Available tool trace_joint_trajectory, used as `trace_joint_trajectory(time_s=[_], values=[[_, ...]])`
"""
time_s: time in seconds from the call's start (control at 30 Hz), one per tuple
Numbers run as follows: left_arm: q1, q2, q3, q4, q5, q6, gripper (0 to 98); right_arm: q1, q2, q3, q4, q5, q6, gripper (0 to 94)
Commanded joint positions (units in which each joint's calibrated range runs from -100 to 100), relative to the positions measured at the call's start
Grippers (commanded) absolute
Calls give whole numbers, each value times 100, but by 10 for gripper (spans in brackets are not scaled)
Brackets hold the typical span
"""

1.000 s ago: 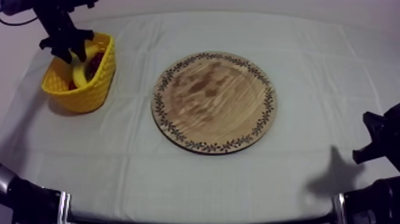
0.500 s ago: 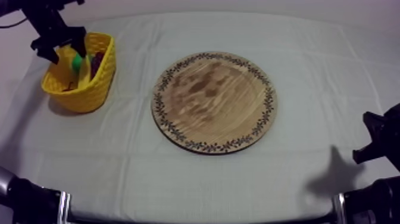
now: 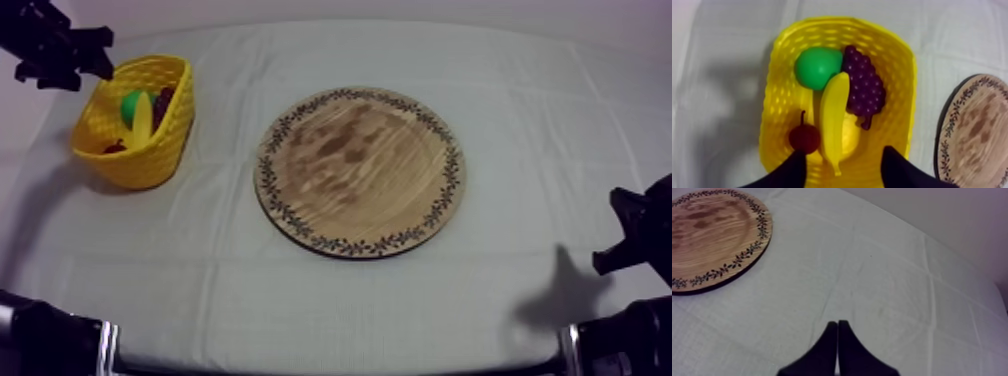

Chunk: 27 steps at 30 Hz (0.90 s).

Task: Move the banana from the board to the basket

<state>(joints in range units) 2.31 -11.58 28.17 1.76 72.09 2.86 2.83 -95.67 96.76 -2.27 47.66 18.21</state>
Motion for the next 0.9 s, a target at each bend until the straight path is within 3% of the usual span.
trace_joint_trajectory(time_s=[0.0, 0.2, 0.4, 0.57, 0.67, 0.77, 0.87], values=[[2, -950, 962, 2, -830, 15, 383, 0, 0, 1, 0, 0, -1, 3], [14, -2406, 2710, -46, -2390, 116, 199, 0, 0, 1, 0, 0, -1, 3], [34, -3864, 4392, -197, -3456, 383, 33, 0, 0, 1, 0, 0, -1, 3], [15, -5132, 5569, -486, -3688, 724, 6, 0, 0, 1, 0, 0, -1, 3], [-15, -5880, 6165, -548, -3625, 799, 2, 0, 0, 1, 0, 0, -1, 3], [-37, -6487, 6616, -558, -3633, 753, 1, 2, 0, 1, 0, 0, -1, 3], [-82, -7043, 6834, -484, -3599, 507, 0, 10, 0, 1, 0, 0, -1, 3]])
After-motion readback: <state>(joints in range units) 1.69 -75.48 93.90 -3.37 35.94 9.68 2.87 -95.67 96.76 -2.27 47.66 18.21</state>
